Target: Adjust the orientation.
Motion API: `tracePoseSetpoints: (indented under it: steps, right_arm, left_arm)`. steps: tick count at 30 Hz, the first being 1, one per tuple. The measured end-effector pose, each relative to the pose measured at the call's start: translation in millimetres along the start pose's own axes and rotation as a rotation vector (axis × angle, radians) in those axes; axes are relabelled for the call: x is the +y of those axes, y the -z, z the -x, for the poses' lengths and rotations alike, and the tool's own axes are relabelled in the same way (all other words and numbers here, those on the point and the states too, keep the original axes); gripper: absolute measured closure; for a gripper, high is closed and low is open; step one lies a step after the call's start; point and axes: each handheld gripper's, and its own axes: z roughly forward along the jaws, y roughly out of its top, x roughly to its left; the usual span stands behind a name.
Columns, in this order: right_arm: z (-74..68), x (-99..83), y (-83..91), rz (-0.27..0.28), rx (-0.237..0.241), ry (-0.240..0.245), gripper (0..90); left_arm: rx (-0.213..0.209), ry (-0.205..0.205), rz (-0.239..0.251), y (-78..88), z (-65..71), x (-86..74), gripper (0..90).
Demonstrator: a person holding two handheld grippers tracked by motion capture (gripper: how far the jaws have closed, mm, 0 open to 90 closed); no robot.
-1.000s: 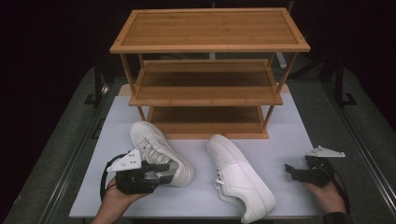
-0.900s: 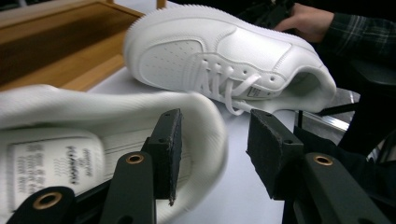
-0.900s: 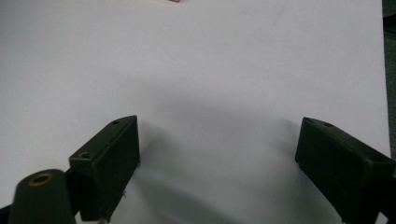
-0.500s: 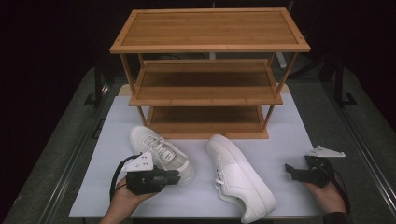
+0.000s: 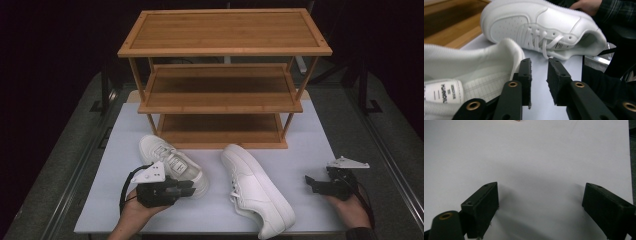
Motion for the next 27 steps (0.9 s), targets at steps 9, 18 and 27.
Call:
tracePoseSetpoints:
  steps: [9,18,27]
  right_arm:
    - [0.0,0.0,0.0,0.000,0.000,0.000,13.1]
    - [0.1,0.0,0.0,0.000,0.000,0.000,13.1]
    - [0.1,0.1,0.0,0.000,0.001,-0.002,13.1]
  left_arm:
    - [0.040,-0.003,0.018,0.8,-9.2,8.8,67.8]
    - [0.027,0.011,-0.030,-10.5,-13.4,4.0,78.8]
    - [-0.048,-0.003,-0.046,-17.5,8.3,5.4,80.7]
